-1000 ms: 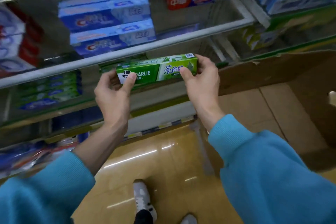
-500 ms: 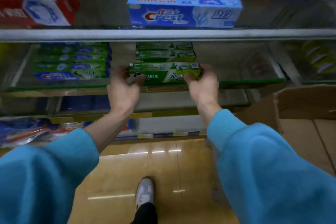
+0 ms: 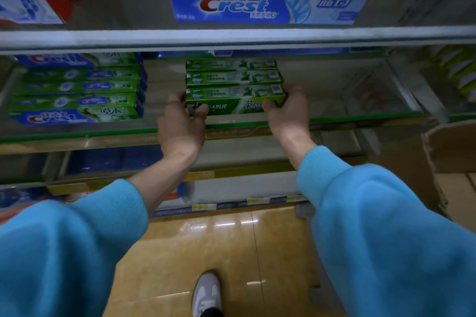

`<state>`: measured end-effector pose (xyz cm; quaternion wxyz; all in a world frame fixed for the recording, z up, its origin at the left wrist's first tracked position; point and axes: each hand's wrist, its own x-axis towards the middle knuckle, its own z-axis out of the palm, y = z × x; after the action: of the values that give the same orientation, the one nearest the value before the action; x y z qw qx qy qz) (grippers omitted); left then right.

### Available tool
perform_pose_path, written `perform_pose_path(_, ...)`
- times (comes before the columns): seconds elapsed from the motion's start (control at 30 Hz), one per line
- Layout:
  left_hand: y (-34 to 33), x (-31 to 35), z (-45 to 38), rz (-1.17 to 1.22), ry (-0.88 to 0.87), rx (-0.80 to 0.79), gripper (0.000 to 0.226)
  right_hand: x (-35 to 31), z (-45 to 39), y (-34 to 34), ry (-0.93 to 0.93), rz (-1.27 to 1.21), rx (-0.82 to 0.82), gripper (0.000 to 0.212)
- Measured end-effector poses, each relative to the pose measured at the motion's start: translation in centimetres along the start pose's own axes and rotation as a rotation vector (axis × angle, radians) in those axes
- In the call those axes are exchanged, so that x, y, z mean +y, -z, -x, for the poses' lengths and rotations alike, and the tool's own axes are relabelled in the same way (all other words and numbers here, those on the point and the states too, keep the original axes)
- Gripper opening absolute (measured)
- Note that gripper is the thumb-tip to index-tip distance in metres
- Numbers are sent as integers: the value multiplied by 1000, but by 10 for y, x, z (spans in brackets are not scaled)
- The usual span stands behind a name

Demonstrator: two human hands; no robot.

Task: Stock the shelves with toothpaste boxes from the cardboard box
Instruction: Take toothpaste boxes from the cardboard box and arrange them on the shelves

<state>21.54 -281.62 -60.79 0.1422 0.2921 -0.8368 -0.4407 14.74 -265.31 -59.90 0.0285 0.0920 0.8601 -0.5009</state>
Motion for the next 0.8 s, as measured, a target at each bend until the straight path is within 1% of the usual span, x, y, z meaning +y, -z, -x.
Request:
perform_pose_path(0.13,-6,-1,-2,-60,-21,30,44,3,-1,1,11,-27,7,48)
perform_pose_path(0.33,-9,-6,-5,-110,-22,14,48,4,-1,3,22,-7,14,48)
perform_pose_path(0.5,-5,-1,0,-110,-20,-43,62,-3,1,10,-32,-23,-18,47)
perform_pose_path(0.57,1,5,14,-98,-28,-19,68,-7,8,20,-80,-44,-34,44)
perform_pose_path(0.6,5,8,25,-106,-62,12,69,-10,15,26,-102,-37,-50,43)
perform_pose_path(0.67,9,17,51,-145,-148,29,63,-13,31,43,-129,-31,-69,41)
perform_pose_path(0.73,7,34,80,-184,-172,-31,54,-14,48,64,-172,-56,-53,39)
perform_pose_path(0.8,-1,57,108,-187,-210,-79,46,-19,66,91,-184,-57,-33,31)
